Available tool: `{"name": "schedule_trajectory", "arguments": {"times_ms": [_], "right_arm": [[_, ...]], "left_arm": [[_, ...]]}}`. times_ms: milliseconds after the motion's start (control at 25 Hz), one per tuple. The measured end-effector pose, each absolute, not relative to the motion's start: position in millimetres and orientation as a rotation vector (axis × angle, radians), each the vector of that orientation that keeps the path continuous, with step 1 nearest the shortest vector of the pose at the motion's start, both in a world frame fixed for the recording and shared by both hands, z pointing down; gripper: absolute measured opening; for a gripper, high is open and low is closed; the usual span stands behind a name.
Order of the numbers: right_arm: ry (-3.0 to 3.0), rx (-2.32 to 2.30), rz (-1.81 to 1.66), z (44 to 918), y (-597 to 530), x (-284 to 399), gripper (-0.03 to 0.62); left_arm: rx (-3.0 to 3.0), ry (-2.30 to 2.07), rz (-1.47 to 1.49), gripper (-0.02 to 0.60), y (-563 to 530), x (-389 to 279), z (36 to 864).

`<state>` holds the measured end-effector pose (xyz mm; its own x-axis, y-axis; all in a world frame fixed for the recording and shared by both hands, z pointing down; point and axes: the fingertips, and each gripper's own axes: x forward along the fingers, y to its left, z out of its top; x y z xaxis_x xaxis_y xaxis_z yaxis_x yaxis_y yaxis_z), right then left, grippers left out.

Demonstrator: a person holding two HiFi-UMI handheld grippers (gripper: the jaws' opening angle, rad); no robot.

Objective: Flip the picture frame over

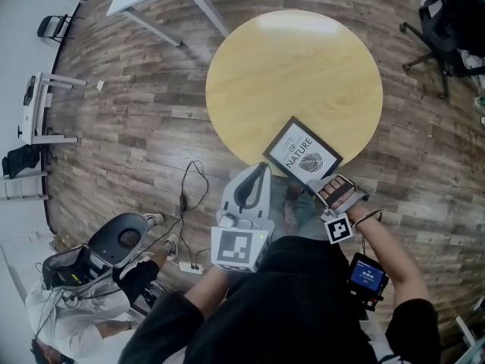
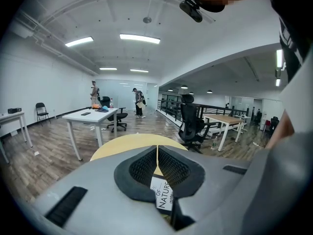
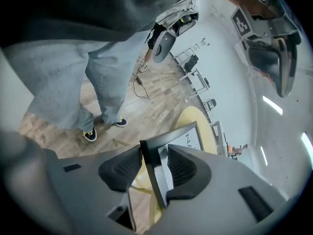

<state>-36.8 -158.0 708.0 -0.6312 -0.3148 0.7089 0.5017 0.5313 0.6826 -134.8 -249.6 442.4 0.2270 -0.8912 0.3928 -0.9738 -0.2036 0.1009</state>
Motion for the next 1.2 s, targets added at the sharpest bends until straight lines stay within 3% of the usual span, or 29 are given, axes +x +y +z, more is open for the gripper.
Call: {"name": "schedule_trajectory", "arguments": {"times_ms": [520,680,880,1200], "right_arm": [[-2.421,0.115,-0.829,596,-189,-70,0.112],[-2.67,0.363,-0.374,554,-222,-69,0.109],[-2.906,0.798,0.455,520,-276,-34,0.109],[-2.553,1.314,1.393,581,-304,65,0.08]], "left_arm": [[2.224,-1.737,0.359,0.029,-247,-129,433],[2.26,-1.733,0.378,0.029,-246,-125,434],[2.254,-1.73,0.347,0.029,-247,-122,430],[2.291,-1.703,0.34,0.029,-250,-108,427]]}}
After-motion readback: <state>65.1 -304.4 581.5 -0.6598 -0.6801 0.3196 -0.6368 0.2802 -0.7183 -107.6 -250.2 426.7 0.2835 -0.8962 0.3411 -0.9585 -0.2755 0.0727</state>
